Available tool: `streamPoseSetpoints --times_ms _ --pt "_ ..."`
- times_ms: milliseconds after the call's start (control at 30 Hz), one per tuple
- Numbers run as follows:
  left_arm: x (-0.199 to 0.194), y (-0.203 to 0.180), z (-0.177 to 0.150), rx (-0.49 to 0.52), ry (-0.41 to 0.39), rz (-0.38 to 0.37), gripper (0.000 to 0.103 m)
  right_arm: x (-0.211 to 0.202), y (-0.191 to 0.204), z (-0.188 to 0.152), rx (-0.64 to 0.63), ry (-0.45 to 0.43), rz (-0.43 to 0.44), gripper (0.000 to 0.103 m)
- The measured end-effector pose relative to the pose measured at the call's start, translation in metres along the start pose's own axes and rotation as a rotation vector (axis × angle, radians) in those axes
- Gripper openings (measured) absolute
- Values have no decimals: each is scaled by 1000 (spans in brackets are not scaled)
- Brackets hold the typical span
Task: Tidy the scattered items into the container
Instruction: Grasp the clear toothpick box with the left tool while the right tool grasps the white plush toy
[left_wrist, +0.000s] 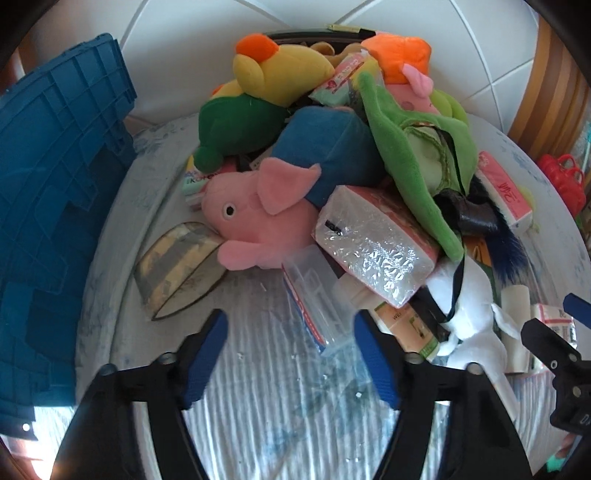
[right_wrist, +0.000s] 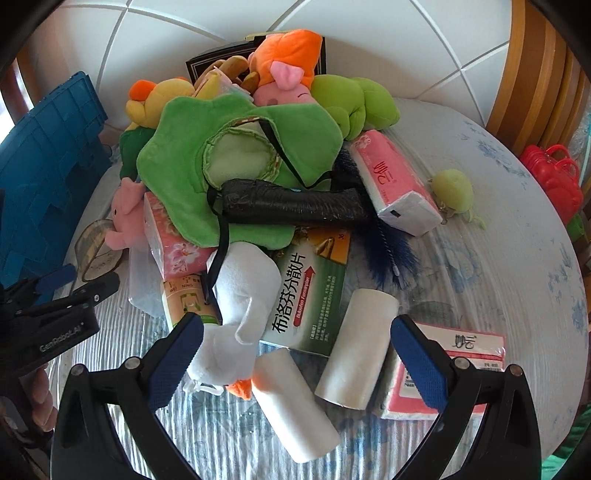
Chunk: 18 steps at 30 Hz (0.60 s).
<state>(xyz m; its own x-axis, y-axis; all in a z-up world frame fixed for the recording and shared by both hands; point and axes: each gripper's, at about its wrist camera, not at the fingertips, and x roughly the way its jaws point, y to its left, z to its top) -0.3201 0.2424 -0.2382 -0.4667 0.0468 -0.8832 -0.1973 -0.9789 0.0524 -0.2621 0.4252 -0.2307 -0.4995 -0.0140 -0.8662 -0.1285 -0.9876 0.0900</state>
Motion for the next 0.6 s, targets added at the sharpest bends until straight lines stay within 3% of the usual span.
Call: streamPoseSetpoints --times_ms 133,267,433,500,533,567,600 --pt "27 0 8 -15 40 -30 57 23 10 8 -4 46 36 103" --pt "35 -2 19 -18 32 -38 60 46 25 17 -45 90 24 79" --pt "55 -4 23 -27 66 -26 65 74 32 15 -55 158 24 73" --pt "59 -2 23 -31 79 -25 59 80 34 12 -61 172 35 61" --pt "61 0 22 -33 86 -36 42 80 37 11 -66 173 39 53" --pt "63 1 21 -36 93 -46 33 81 39 11 -72 173 42 50" --pt "64 2 19 -33 96 -42 32 80 41 10 -82 171 37 50"
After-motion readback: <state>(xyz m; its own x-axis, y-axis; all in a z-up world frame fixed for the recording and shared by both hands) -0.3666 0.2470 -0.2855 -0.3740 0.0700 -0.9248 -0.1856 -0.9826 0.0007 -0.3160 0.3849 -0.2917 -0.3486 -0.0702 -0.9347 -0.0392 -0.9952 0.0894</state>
